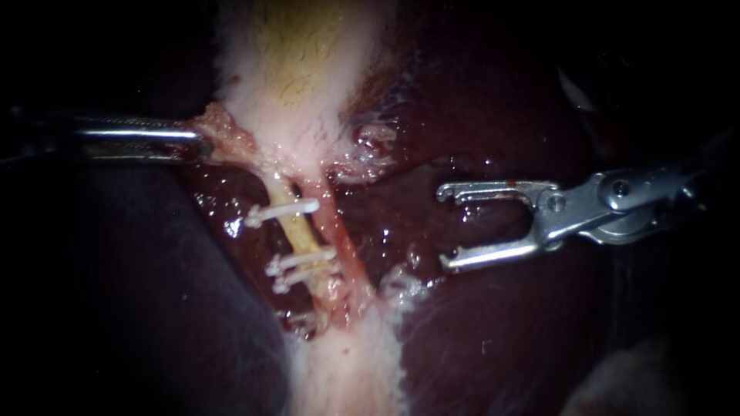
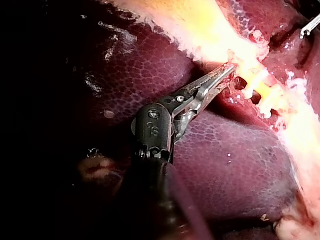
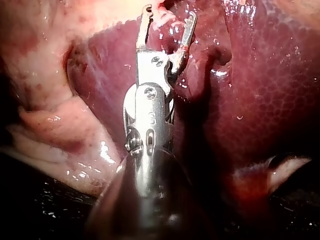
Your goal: Going back third clip left tube
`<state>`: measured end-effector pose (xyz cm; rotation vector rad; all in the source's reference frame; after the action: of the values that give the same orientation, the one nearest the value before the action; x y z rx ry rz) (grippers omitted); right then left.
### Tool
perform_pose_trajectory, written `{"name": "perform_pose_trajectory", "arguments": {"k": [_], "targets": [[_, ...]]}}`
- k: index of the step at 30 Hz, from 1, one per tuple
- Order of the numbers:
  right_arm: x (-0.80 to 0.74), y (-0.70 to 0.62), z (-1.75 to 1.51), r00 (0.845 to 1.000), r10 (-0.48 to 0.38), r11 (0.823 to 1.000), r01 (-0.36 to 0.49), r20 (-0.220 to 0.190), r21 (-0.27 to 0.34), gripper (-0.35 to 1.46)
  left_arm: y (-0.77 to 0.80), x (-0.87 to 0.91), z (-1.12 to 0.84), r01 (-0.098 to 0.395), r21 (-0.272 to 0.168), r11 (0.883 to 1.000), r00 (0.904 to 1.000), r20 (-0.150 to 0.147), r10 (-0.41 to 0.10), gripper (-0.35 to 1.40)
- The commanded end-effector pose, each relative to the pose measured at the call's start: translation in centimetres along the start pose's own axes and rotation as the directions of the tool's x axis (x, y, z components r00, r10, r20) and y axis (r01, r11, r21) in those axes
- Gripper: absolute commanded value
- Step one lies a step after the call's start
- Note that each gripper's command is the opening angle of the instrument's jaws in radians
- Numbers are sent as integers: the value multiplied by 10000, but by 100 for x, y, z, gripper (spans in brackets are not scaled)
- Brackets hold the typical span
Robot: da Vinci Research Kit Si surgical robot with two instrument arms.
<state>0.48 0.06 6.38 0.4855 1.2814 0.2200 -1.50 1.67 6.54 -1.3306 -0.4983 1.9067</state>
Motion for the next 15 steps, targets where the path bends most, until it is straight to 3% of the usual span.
{"name": "perform_pose_trajectory", "arguments": {"k": [1, 15], "targets": [[0, 0, 0, 10000, -2, 10000, 2, -6, 8, 50, -1, -1, 2, 4, 16, 10000, 10000, -2, -3, -35], [0, -3, -2, 10000, -6, 10000, 6, -6, 22, 50, -25, -18, 55, -141, 199, 9997, 9999, -66, 143, -35]]}}
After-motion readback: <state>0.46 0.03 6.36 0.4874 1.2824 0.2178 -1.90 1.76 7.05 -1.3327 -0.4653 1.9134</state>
